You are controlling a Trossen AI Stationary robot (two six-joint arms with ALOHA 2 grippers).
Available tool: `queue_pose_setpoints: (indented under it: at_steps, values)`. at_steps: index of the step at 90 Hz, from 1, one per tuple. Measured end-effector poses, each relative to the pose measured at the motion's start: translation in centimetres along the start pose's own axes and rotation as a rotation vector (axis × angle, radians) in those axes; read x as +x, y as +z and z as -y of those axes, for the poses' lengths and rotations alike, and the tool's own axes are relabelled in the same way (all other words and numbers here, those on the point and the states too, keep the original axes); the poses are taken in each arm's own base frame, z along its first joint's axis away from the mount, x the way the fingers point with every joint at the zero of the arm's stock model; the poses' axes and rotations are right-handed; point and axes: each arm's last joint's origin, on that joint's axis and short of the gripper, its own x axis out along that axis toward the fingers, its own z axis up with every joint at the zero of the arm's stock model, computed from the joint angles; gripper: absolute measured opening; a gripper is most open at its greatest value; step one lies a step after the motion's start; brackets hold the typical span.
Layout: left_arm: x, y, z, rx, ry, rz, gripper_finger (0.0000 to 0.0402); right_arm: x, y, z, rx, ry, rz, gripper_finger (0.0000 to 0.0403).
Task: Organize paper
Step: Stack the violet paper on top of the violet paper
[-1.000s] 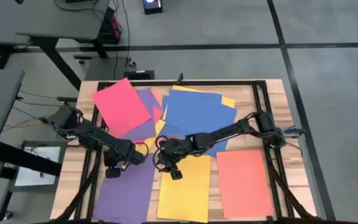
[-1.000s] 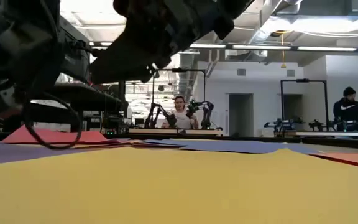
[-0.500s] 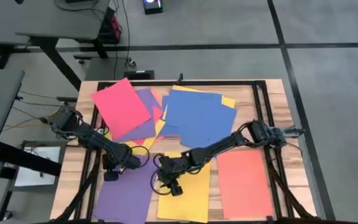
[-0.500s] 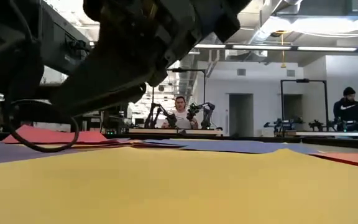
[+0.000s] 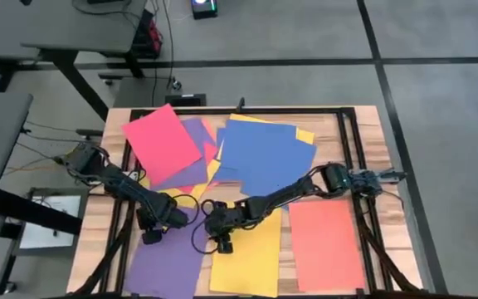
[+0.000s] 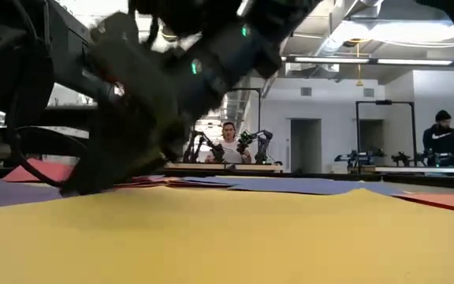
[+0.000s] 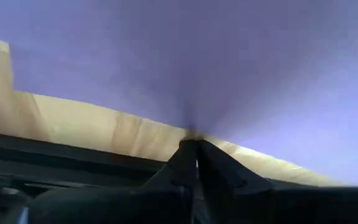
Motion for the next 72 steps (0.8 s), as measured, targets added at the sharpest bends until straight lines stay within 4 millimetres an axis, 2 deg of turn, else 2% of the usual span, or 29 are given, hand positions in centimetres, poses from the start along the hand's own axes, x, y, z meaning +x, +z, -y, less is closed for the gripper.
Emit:
queue_pose_setpoints:
  at_steps: [30, 46, 58, 72]
  values:
    - [-1.2, 0.7, 1.3, 0.027, -0.06, 0.066, 0.0, 0.0, 0.1, 2.2, -0.017, -0.036, -0.014, 0.0145]
    - [-1.6, 0.8, 1.6, 0.032, -0.064, 0.085, 0.0, 0.0, 0.0, 2.1, -0.033, -0.04, -0.014, 0.0145]
    - [-2.3, 0.5, 1.5, 0.008, -0.004, 0.069, 0.0, -0.7, 0.3, 2.0, -0.029, -0.043, -0.029, 0.0145]
    - [-4.2, -0.1, 1.6, -0.001, 0.019, 0.15, 0.0, -1.7, 0.9, 1.8, -0.029, -0.044, -0.023, 0.0146]
